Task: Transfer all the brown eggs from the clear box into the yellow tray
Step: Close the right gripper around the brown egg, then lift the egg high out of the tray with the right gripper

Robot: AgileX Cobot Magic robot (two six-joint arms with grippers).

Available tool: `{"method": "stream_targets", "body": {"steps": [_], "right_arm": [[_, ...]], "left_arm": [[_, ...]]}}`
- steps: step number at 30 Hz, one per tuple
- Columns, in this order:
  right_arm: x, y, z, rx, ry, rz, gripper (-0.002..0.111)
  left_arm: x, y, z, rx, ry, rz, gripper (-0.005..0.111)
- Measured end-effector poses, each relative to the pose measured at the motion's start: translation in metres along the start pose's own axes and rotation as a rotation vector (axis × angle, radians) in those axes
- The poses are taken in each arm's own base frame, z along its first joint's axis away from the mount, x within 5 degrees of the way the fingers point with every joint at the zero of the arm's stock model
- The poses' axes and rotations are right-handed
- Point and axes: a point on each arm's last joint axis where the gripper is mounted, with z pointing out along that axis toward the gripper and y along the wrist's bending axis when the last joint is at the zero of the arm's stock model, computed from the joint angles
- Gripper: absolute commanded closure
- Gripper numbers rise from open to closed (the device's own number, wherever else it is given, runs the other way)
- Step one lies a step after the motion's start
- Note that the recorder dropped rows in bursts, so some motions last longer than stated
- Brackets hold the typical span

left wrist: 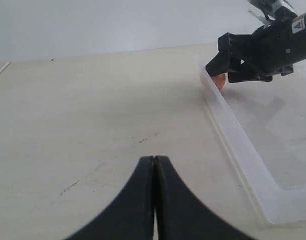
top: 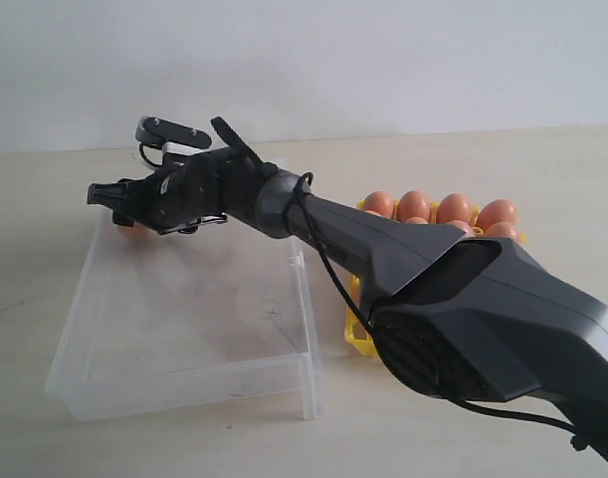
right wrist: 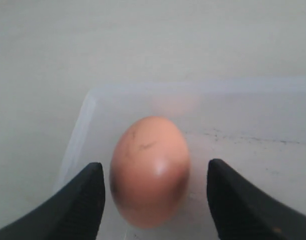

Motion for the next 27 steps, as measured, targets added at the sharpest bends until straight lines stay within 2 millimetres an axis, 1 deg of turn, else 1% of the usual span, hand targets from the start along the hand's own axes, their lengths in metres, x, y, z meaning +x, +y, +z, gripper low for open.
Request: {"method": "stream_targets", "body": {"steps": [4, 6, 8, 11, 14, 15, 20, 24, 27], "right_arm": [[0.006, -0.002, 0.006, -0.011, 0.001, 0.025, 0.050], [0.005, -0.002, 0.006, -0.018, -0.007, 0.033, 0.054], [0.006, -0.003, 0.007, -0.021, -0.009, 0.037, 0.063], [0.007, -0.002, 0.008, -0.027, -0.011, 0.043, 0.083], [0.006, -0.001, 0.007, -0.030, -0.014, 0.041, 0.106], [0.005, 0.000, 0.006, -0.034, -0.018, 0.032, 0.108], [-0.006, 0.011, -0.004, -0.036, -0.005, -0.032, 0.108], [-0.015, 0.015, -0.020, 0.025, 0.057, -0.123, 0.108], [-0.017, 0.016, -0.030, 0.074, 0.129, -0.208, 0.108]], "left_arm": [[0.000, 0.000, 0.000, 0.000, 0.000, 0.000, 0.107], [0.000, 0.000, 0.000, 0.000, 0.000, 0.000, 0.107], [0.000, 0.000, 0.000, 0.000, 0.000, 0.000, 0.107], [0.000, 0.000, 0.000, 0.000, 0.000, 0.000, 0.107], [0.000, 0.000, 0.000, 0.000, 0.000, 0.000, 0.107], [0.000, 0.000, 0.000, 0.000, 0.000, 0.000, 0.107], [0.000, 0.000, 0.000, 0.000, 0.000, 0.000, 0.107], [0.000, 0.000, 0.000, 0.000, 0.000, 0.000, 0.107], [0.000, 0.000, 0.000, 0.000, 0.000, 0.000, 0.107]]}}
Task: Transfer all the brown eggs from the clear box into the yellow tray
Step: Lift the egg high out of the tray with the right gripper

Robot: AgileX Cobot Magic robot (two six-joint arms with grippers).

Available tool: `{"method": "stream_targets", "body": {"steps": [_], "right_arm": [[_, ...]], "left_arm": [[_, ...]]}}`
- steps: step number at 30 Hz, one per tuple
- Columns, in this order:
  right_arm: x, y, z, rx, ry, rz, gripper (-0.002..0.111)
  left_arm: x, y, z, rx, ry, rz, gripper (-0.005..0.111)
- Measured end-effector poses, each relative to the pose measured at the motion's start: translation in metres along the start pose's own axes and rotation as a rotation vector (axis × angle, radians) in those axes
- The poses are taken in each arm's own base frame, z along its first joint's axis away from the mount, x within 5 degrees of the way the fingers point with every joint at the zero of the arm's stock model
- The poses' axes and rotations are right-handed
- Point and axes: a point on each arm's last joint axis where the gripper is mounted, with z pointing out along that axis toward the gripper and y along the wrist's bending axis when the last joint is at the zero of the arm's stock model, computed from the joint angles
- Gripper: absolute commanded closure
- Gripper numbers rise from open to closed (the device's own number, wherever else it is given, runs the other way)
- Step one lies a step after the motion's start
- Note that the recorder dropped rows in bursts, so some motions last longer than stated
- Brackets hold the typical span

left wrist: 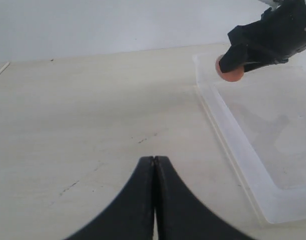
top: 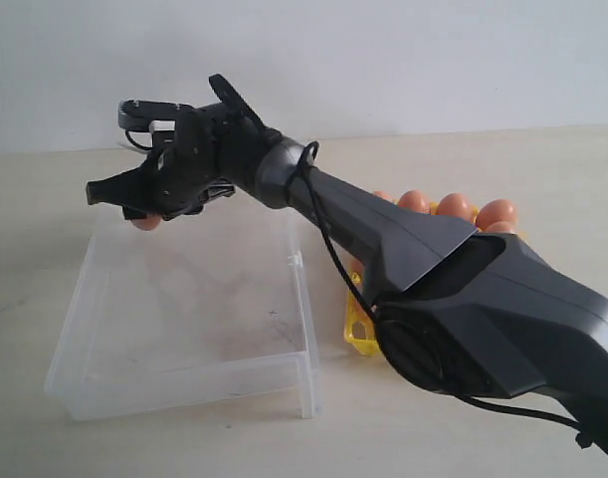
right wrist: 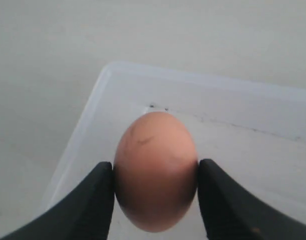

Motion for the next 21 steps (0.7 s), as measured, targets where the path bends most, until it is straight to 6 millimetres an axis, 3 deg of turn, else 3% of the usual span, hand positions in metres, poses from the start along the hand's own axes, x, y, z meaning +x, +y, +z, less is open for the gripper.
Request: {"method": "stream_targets", "body": {"steps": [5, 9, 15, 21], "right_arm": [[-0.027, 0.009, -0.047, 0.002, 0.012, -0.101, 0.108], [-0.029, 0.012, -0.066, -0.005, 0.094, -0.147, 0.108], [-0.042, 0.021, -0.067, -0.132, -0.038, -0.126, 0.108], [-0.048, 0.003, -0.046, -0.142, -0.184, -0.113, 0.108]], "left_arm": [[0.000, 0.000, 0.000, 0.000, 0.000, 0.000, 0.107], [0.000, 0.000, 0.000, 0.000, 0.000, 0.000, 0.107], [0.000, 0.000, 0.000, 0.000, 0.000, 0.000, 0.107], [0.000, 0.000, 0.000, 0.000, 0.000, 0.000, 0.107]]}}
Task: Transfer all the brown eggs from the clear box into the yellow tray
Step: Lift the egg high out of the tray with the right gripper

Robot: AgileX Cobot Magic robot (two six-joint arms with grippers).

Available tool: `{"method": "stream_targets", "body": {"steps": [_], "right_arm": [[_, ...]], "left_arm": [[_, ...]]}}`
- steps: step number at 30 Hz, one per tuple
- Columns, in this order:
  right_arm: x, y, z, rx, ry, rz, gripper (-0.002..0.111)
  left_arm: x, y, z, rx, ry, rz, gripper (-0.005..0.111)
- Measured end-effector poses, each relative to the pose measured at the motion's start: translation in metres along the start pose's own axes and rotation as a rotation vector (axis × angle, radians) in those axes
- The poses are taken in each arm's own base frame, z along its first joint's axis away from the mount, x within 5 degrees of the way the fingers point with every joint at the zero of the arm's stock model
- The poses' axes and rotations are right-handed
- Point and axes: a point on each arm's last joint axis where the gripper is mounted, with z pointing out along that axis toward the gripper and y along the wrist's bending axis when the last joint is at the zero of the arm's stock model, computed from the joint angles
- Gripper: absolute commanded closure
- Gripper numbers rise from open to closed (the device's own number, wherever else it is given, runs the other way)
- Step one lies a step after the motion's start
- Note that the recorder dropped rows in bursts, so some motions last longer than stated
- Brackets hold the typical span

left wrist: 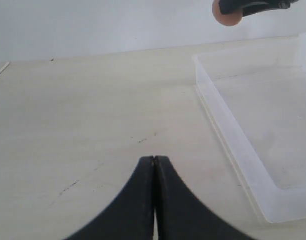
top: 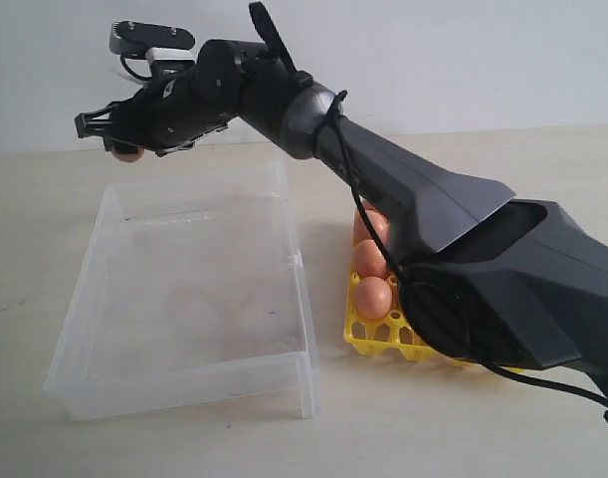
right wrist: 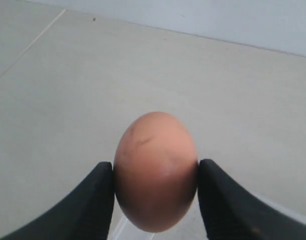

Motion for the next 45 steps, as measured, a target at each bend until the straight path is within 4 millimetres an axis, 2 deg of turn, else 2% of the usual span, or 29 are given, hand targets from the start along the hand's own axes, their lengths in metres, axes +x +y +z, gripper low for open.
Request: {"method": "stream_targets", "body": {"steps": [4, 9, 15, 21, 25, 33, 37, 41, 45], "right_arm": [[0.000, -0.009, 0.016, -0.024, -0.157, 0.053, 0.108], [-0.004, -0.013, 0.022, -0.034, -0.304, 0.080, 0.108], [-0.021, -0.010, 0.014, -0.048, -0.497, 0.101, 0.108], [-0.043, -0.009, -0.003, -0.101, -0.737, 0.248, 0.108], [-0.041, -0.011, -0.001, -0.139, -0.809, 0.304, 0.108], [-0.018, -0.012, 0.021, -0.129, -0.755, 0.267, 0.108], [-0.013, -0.007, 0.024, -0.064, -0.609, 0.160, 0.108], [-0.016, 0.001, 0.017, -0.007, -0.449, 0.043, 0.108], [-0.033, 0.014, -0.007, 0.007, -0.369, -0.011, 0.108]], "left_arm": [[0.000, 0.000, 0.000, 0.000, 0.000, 0.000, 0.107], [0.000, 0.000, 0.000, 0.000, 0.000, 0.000, 0.107], [0.000, 0.000, 0.000, 0.000, 0.000, 0.000, 0.107], [0.000, 0.000, 0.000, 0.000, 0.000, 0.000, 0.107], [0.000, 0.000, 0.000, 0.000, 0.000, 0.000, 0.107], [0.000, 0.000, 0.000, 0.000, 0.000, 0.000, 0.107], [0.000, 0.000, 0.000, 0.000, 0.000, 0.000, 0.107], [0.000, 0.000, 0.000, 0.000, 0.000, 0.000, 0.107], [0.000, 0.000, 0.000, 0.000, 0.000, 0.000, 0.107]]}}
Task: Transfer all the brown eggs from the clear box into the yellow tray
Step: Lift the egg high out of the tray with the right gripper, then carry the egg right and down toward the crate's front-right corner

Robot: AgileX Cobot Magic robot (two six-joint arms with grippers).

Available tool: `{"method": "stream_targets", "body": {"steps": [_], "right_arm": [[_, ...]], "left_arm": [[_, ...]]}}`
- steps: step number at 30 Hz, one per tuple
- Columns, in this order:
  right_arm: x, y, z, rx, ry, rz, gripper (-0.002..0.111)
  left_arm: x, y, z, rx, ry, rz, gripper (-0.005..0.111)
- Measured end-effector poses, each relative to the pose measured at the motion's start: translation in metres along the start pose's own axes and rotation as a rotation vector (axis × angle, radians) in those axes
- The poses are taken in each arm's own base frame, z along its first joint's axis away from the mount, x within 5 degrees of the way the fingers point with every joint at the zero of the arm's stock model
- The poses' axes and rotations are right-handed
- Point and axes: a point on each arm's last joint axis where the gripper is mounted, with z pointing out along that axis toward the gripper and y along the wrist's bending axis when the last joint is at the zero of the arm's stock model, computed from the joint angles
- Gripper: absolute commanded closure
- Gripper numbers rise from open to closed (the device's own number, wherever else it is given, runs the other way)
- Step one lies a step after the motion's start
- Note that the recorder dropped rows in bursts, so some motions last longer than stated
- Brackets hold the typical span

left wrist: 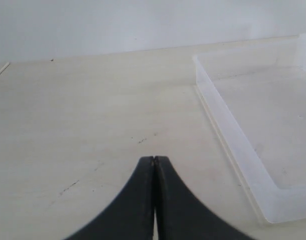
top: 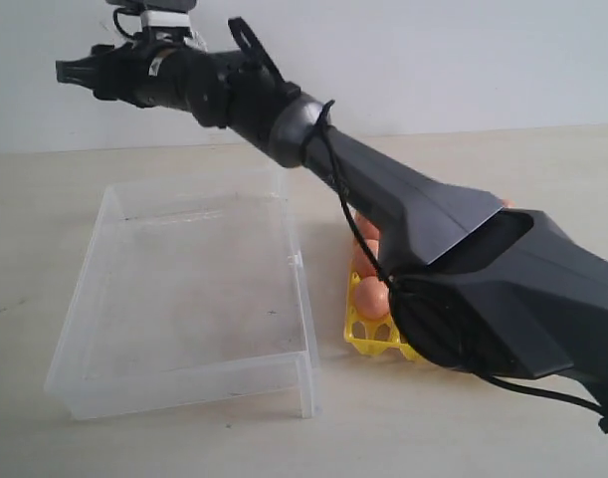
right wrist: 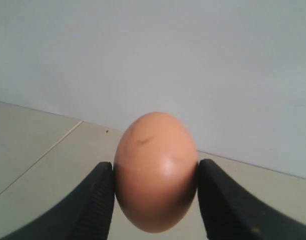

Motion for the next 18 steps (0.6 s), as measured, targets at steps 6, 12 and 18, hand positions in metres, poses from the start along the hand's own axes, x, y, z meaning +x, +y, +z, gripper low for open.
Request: {"method": "stream_targets", "body": {"steps": [6, 12, 18], "right_arm": [[-0.053, 0.024, -0.039, -0.016, 0.059, -0.096, 0.108], [-0.106, 0.060, -0.086, -0.061, 0.030, -0.180, 0.108], [-0.146, 0.088, -0.138, -0.056, 0.043, -0.222, 0.108]], "left_arm": [[0.000, 0.000, 0.000, 0.000, 0.000, 0.000, 0.107], [0.000, 0.000, 0.000, 0.000, 0.000, 0.000, 0.107], [0.000, 0.000, 0.000, 0.000, 0.000, 0.000, 0.107]]}}
